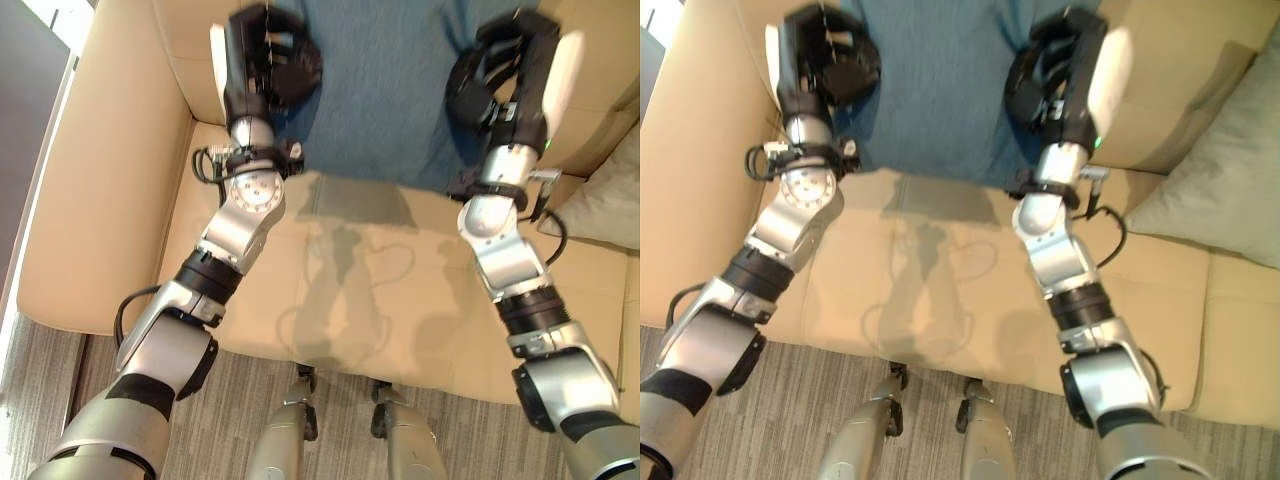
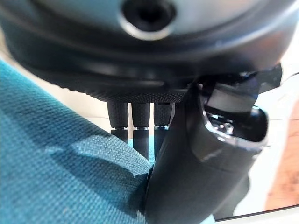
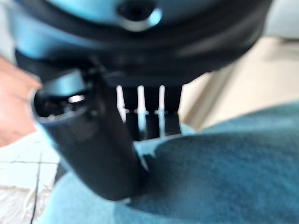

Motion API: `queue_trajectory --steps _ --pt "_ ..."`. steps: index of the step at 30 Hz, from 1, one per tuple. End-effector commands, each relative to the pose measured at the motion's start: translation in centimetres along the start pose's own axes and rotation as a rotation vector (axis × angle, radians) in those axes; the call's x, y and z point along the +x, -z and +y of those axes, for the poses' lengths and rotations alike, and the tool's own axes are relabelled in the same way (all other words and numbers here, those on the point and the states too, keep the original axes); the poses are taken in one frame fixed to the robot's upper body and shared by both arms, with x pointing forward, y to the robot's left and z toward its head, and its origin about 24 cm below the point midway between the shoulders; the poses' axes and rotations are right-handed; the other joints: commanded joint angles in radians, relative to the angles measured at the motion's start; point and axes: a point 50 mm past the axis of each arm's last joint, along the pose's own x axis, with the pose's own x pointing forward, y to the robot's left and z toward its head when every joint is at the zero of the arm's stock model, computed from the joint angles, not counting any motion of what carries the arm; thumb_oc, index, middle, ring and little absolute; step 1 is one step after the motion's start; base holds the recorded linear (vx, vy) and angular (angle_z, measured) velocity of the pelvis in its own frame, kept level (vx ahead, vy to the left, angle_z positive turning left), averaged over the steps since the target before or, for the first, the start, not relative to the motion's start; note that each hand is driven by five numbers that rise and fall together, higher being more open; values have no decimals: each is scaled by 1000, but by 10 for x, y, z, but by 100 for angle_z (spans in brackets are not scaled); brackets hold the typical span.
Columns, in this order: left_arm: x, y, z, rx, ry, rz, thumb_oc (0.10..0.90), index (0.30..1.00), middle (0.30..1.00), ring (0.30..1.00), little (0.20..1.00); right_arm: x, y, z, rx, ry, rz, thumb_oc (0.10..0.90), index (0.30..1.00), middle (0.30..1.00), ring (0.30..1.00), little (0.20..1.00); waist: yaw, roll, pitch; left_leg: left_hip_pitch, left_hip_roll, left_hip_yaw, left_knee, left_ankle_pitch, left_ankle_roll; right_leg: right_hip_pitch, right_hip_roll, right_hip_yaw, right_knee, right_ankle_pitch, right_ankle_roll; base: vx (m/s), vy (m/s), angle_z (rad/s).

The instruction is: Pick up all the scattered cushions and arrange them neatly on the sofa.

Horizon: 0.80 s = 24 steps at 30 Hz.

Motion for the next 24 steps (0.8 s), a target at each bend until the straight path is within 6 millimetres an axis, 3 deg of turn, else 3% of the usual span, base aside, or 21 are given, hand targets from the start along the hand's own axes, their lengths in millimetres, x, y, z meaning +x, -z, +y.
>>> queue_trajectory --steps 1,5,9,12,13,14,16,17,21,24 --pt "17 -109 -90 -39 292 -335 800 900 900 900 900 48 -118 13 177 61 -348 800 900 900 900 900 0 -20 -17 -12 2 -23 9 -83 -50 -45 -41 65 34 -53 60 -43 -5 2" --pt "24 -109 -92 -21 298 -283 800 900 900 900 900 55 -112 22 169 15 -271 800 900 900 900 900 -3 -13 -3 -4 3 -29 -20 -67 -55 -49 -37 62 34 -56 60 -3 -12 18" --pt "24 -93 -89 18 309 -233 800 900 900 900 900 44 -106 30 128 -77 -288 800 900 900 900 900 -4 -7 -2 8 2 -31 -45 -59 -58 -49 -38 57 32 -58 58 6 -7 6" --pt "21 -74 -80 59 298 -196 800 900 900 900 900 31 -99 34 125 -132 -295 800 900 900 900 900 -2 -7 5 16 4 -29 -50 -59 -59 -46 -38 57 33 -59 57 0 0 0" --pt "17 -54 -72 75 285 -142 800 900 900 900 900 18 -87 37 114 -181 -284 800 900 900 900 900 -1 -8 12 21 6 -29 -49 -61 -59 -44 -38 55 35 -59 56 0 0 0" --pt "16 -54 -72 75 285 -141 800 900 900 900 900 18 -87 37 114 -182 -283 800 900 900 900 900 -1 -8 11 22 6 -29 -49 -61 -59 -43 -38 55 35 -59 56 0 0 0" --pt "8 -24 -57 102 259 -66 800 900 900 900 900 -3 -67 39 109 -246 -245 800 900 900 900 900 2 -11 17 30 9 -30 -46 -65 -59 -37 -37 55 37 -62 53 0 0 0" --pt "7 -24 -57 102 259 -64 800 900 900 900 900 -3 -66 39 109 -246 -244 800 900 900 900 900 2 -11 16 31 9 -29 -46 -66 -59 -36 -37 56 37 -62 53 0 0 0" --pt "-10 15 -29 118 207 36 800 900 900 900 900 -30 -38 38 107 -324 -164 800 900 900 900 900 6 -18 23 42 14 -26 -47 -69 -59 -23 -36 58 33 -62 50 -27 -10 5" --pt "-18 28 -22 108 193 74 800 900 900 900 900 -43 -29 38 120 -352 -130 800 900 900 900 900 7 -21 23 47 15 -25 -50 -69 -60 -19 -36 57 32 -63 50 -17 -3 5"
